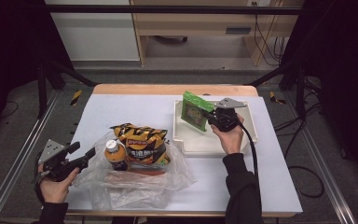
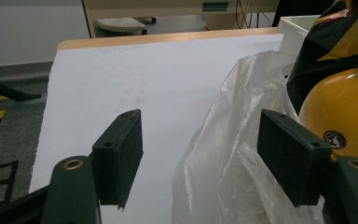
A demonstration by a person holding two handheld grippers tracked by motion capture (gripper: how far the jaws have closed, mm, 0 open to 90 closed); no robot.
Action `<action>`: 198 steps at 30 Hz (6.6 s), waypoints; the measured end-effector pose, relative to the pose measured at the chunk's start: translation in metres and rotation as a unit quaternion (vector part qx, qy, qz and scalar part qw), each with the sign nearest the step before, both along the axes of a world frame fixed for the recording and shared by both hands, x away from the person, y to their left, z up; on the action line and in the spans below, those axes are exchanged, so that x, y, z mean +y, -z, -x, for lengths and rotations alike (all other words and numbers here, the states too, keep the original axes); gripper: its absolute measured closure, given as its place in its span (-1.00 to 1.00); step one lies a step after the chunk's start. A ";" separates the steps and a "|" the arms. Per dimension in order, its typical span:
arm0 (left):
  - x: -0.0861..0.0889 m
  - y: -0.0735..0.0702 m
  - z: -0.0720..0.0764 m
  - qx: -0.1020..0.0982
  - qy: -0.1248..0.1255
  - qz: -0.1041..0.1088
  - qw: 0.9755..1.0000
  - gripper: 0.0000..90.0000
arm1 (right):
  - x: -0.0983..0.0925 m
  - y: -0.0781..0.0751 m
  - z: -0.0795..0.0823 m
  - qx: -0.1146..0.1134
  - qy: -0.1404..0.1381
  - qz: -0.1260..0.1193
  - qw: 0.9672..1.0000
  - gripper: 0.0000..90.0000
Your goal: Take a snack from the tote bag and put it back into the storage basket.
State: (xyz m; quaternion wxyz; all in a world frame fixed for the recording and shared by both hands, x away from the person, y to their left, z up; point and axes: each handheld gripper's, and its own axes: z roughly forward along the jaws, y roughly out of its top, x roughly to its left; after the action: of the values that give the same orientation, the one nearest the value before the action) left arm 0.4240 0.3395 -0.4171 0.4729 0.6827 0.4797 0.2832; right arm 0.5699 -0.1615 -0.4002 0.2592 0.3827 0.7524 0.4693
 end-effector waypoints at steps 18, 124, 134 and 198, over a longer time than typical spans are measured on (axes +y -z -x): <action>0.003 0.001 0.000 -0.001 -0.006 -0.002 1.000 -0.31 | 0.006 0.020 -0.018 0.022 0.013 -0.019 0.999 0.64; 0.005 -0.016 0.010 -0.021 0.007 0.011 1.000 -0.31 | 0.014 -0.013 0.027 -0.019 0.074 -0.003 0.997 0.19; 0.000 -0.029 0.019 -0.039 0.024 0.021 0.999 -0.31 | 0.009 -0.026 0.069 -0.030 0.044 -0.034 0.998 0.01; 0.004 -0.012 0.007 -0.012 0.003 0.020 1.000 -0.33 | 0.126 -0.028 0.110 -0.011 -0.128 -0.081 0.988 -0.33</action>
State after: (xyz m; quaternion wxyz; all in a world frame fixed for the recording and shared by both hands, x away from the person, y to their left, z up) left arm 0.4166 0.3435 -0.4050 0.4930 0.6713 0.4773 0.2801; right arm 0.4596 -0.0356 -0.3726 0.1733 0.2981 0.7516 0.5623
